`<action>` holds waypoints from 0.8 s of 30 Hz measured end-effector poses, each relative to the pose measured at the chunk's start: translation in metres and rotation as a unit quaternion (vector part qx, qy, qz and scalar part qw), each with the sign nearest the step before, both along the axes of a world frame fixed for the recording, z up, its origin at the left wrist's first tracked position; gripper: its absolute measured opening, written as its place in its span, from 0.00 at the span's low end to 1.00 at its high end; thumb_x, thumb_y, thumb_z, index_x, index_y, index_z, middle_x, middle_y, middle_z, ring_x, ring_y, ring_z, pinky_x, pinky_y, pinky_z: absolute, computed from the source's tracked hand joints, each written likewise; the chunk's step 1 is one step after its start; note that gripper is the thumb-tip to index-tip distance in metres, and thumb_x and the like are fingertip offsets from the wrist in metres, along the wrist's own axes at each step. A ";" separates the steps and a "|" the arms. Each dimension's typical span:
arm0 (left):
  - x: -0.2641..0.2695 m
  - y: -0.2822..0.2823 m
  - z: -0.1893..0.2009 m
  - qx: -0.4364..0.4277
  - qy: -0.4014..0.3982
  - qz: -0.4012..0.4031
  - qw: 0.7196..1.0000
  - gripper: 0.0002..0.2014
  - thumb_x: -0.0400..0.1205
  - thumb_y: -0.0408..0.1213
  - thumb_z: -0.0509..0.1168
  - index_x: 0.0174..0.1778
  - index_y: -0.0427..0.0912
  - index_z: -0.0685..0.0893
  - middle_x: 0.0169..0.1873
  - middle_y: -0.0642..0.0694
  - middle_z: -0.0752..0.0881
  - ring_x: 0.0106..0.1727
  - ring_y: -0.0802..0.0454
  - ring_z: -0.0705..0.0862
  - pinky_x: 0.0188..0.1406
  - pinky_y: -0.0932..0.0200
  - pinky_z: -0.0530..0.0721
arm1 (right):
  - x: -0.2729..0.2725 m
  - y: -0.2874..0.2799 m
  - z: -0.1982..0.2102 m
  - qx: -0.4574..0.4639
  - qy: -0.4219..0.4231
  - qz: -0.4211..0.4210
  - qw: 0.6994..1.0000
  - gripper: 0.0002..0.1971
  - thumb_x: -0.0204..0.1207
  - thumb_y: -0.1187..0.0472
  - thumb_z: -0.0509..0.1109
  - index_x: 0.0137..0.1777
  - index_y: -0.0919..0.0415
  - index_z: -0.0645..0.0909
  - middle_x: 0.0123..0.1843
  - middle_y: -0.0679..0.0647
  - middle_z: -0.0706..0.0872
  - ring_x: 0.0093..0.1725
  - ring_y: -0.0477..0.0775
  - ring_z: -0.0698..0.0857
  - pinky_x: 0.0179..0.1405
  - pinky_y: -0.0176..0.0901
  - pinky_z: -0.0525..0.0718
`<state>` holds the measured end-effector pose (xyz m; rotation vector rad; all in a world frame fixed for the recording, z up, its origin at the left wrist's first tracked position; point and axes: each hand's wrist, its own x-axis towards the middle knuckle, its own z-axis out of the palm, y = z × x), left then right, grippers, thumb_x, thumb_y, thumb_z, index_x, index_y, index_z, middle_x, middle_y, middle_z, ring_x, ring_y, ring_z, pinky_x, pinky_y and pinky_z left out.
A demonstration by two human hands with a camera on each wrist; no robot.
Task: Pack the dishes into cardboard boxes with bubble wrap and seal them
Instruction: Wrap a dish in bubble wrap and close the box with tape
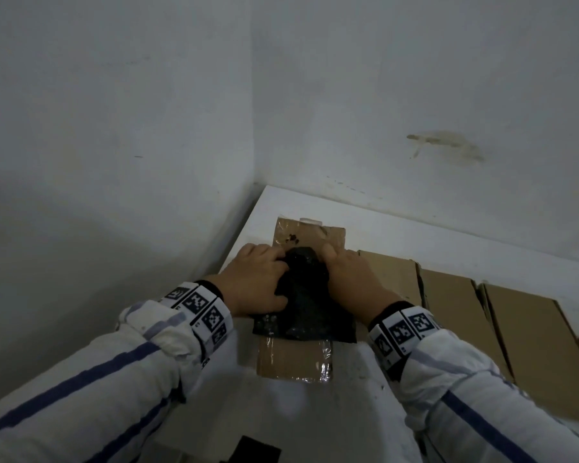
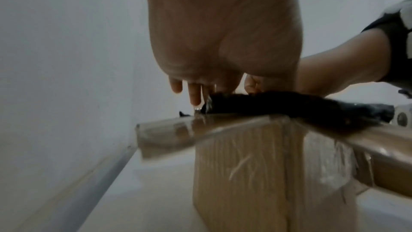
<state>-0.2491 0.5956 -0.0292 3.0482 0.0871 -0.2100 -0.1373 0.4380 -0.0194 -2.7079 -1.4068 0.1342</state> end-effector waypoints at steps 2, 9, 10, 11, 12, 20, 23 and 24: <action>0.000 0.000 0.007 0.017 0.059 -0.009 0.998 0.39 0.71 0.60 0.64 0.77 0.46 0.68 0.77 0.47 0.61 0.78 0.46 0.59 0.78 0.48 0.50 | 0.003 0.000 0.007 -0.073 0.019 0.042 0.996 0.13 0.77 0.67 0.60 0.61 0.59 0.72 0.60 0.60 0.78 0.54 0.62 0.81 0.44 0.47 0.73; 0.006 -0.003 0.009 0.073 0.066 -0.017 0.995 0.41 0.73 0.55 0.70 0.79 0.48 0.61 0.77 0.47 0.64 0.78 0.46 0.61 0.78 0.41 0.51 | 0.003 0.006 0.019 -0.303 0.015 0.086 0.949 0.35 0.71 0.46 0.70 0.76 0.52 0.64 0.73 0.57 0.69 0.74 0.61 0.66 0.73 0.62 0.59; 0.007 -0.004 0.008 0.072 0.067 -0.015 0.995 0.41 0.72 0.54 0.70 0.79 0.48 0.60 0.76 0.46 0.65 0.77 0.45 0.62 0.78 0.39 0.50 | 0.001 0.008 0.016 -0.306 -0.004 0.092 0.948 0.35 0.71 0.47 0.70 0.77 0.54 0.63 0.73 0.58 0.69 0.74 0.61 0.66 0.73 0.62 0.59; 0.008 -0.005 0.007 0.076 0.068 -0.013 0.995 0.41 0.72 0.53 0.71 0.79 0.48 0.60 0.75 0.46 0.67 0.77 0.44 0.63 0.78 0.38 0.50 | -0.001 0.010 0.013 -0.308 -0.017 0.095 0.946 0.34 0.73 0.48 0.69 0.77 0.56 0.63 0.73 0.59 0.70 0.73 0.62 0.66 0.72 0.62 0.60; 0.008 -0.007 0.005 0.084 0.072 -0.011 0.994 0.41 0.72 0.53 0.71 0.79 0.47 0.60 0.74 0.45 0.68 0.76 0.43 0.63 0.77 0.37 0.51 | -0.003 0.012 0.011 -0.311 -0.029 0.098 0.945 0.32 0.75 0.50 0.67 0.77 0.58 0.62 0.73 0.60 0.70 0.73 0.63 0.66 0.72 0.61 0.61; 0.014 -0.025 -0.010 0.136 0.030 0.022 0.990 0.23 0.78 0.39 0.62 0.70 0.43 0.69 0.67 0.43 0.73 0.67 0.42 0.69 0.66 0.47 0.64 | -0.017 0.015 -0.002 -0.257 -0.117 0.097 0.954 0.20 0.79 0.55 0.59 0.69 0.63 0.69 0.65 0.60 0.77 0.63 0.60 0.75 0.65 0.53 0.65; 0.012 -0.026 -0.012 0.138 0.014 0.022 0.990 0.20 0.78 0.39 0.60 0.68 0.44 0.70 0.64 0.44 0.75 0.65 0.43 0.70 0.65 0.48 0.66 | -0.017 0.007 0.000 -0.226 -0.103 0.090 0.965 0.21 0.79 0.56 0.59 0.70 0.62 0.69 0.67 0.60 0.73 0.64 0.62 0.72 0.64 0.53 0.66; 0.012 -0.027 -0.012 0.139 0.013 0.021 0.990 0.21 0.78 0.39 0.61 0.68 0.44 0.70 0.63 0.44 0.75 0.65 0.43 0.70 0.65 0.48 0.67 | -0.017 0.004 0.002 -0.211 -0.104 0.092 0.967 0.20 0.79 0.57 0.58 0.70 0.62 0.70 0.68 0.60 0.72 0.64 0.62 0.71 0.63 0.53 0.67</action>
